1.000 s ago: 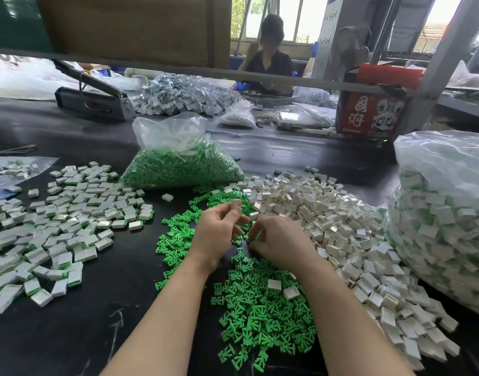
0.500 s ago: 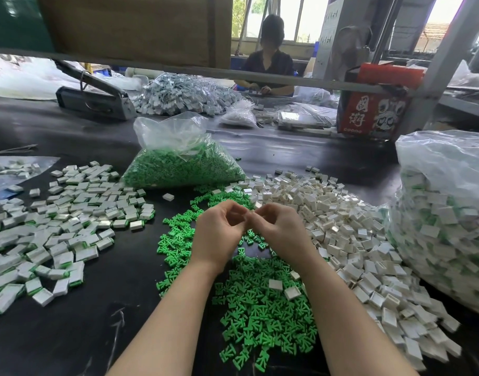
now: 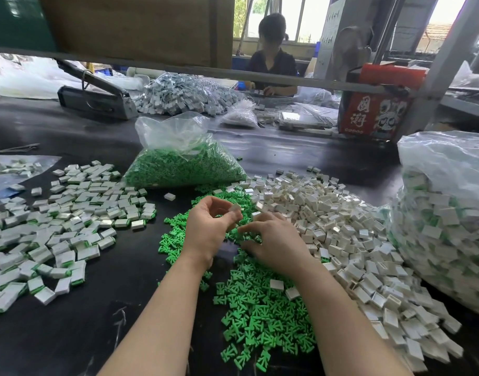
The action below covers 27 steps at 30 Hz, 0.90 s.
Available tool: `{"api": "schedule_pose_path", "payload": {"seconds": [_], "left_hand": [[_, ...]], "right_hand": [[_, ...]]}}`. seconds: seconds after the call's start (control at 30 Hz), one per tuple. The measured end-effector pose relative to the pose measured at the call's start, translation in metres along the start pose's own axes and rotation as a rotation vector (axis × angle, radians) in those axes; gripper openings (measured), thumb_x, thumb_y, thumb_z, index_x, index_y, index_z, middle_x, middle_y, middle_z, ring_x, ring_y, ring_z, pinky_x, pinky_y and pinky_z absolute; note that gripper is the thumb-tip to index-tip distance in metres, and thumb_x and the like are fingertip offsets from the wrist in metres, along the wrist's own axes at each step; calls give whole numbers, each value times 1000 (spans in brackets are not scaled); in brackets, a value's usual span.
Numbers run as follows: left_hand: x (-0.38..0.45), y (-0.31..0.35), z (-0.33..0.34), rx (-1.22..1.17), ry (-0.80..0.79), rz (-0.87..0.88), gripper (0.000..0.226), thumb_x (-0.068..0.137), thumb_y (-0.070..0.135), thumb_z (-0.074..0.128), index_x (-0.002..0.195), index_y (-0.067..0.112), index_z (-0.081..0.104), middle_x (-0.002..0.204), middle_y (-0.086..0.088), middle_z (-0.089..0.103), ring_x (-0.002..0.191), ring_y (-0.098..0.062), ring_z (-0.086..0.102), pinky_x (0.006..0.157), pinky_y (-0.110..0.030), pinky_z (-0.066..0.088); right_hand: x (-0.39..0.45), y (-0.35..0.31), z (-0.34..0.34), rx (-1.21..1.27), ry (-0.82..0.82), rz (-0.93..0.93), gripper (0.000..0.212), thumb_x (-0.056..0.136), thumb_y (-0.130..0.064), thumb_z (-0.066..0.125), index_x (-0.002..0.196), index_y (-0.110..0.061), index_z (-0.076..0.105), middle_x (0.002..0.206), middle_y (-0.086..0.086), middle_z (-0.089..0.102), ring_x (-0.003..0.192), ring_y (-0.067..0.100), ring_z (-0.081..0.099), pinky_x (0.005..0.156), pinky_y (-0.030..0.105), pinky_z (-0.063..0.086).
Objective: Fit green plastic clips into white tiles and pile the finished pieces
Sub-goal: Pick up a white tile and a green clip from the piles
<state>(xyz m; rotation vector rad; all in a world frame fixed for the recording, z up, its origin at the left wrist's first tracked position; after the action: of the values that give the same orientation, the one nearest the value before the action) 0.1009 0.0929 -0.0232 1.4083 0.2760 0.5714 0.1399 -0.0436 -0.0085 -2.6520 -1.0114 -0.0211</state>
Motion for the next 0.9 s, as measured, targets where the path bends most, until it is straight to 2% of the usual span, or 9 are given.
{"api": "schedule_pose_path", "payload": {"seconds": [0.1,0.2,0.3,0.37,0.47,0.53,0.67,0.77,0.9], "left_hand": [[0,-2,-1,-50,-3,-26,24,72,25,84,84,14,66,72,5,71,73,-14,68,66,-22,54],[1,-3,1,-133,-31,-61,37,62,32,85,87,12,67,73,4,71,75,-14,69,68,-23,55],[1,-3,3,-201,-67,-75,36,62,28,86,88,13,68,79,-1,74,78,-16,72,66,-23,55],[0,-2,5,-229,-100,-81,30,64,24,85,89,14,70,85,-4,75,80,-17,72,66,-22,55],[-1,-2,8,-259,-125,-96,21,66,21,84,84,19,73,86,-6,76,81,-18,73,65,-21,56],[-2,-3,8,-269,-128,-106,19,64,21,84,81,20,75,87,-6,76,82,-19,73,66,-21,56],[-2,-2,10,-285,-141,-123,21,57,26,86,77,24,78,87,-6,76,82,-18,73,66,-21,56],[-4,-1,13,-291,-158,-136,30,50,32,88,77,24,78,86,-7,76,80,-19,74,64,-21,56],[-5,0,15,-302,-168,-143,29,55,29,87,81,21,79,88,-10,76,80,-20,74,65,-21,56]], "right_hand": [[1,-6,-3,-15,37,-30,22,89,-46,62,110,-39,68,120,-8,59,117,18,47,102,40,38],[1,-4,-5,81,73,-25,14,87,-38,68,99,-31,71,106,-10,64,101,12,55,95,34,45],[0,7,-9,308,113,39,6,81,-31,77,85,-29,73,86,-14,70,77,-2,60,77,23,49],[-1,14,-13,497,153,74,8,77,-27,81,81,-25,74,78,-11,72,66,-3,62,69,17,52],[-3,22,-19,794,203,112,6,80,-16,78,83,-19,74,80,-1,75,73,11,71,75,26,59],[-4,25,-22,966,230,129,6,83,-11,75,85,-16,73,84,5,75,77,16,71,72,24,58],[-10,27,-26,1201,256,166,10,86,-6,69,97,-5,70,88,13,74,64,4,63,55,14,46],[-10,26,-25,1340,232,201,21,86,0,67,107,-2,67,96,18,73,72,11,63,62,22,46],[-9,25,-25,1409,219,221,28,84,3,67,112,1,64,105,23,70,81,18,62,69,29,44]]}}
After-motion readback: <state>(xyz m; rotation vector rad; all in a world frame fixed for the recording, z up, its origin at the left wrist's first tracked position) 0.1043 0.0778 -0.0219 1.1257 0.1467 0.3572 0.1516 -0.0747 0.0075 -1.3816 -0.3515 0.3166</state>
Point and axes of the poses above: each hand's wrist, its own x-axis towards the middle knuckle, its own z-axis out of the palm, y = z × x, the point moved 8 cm from there along x, towards the middle knuckle
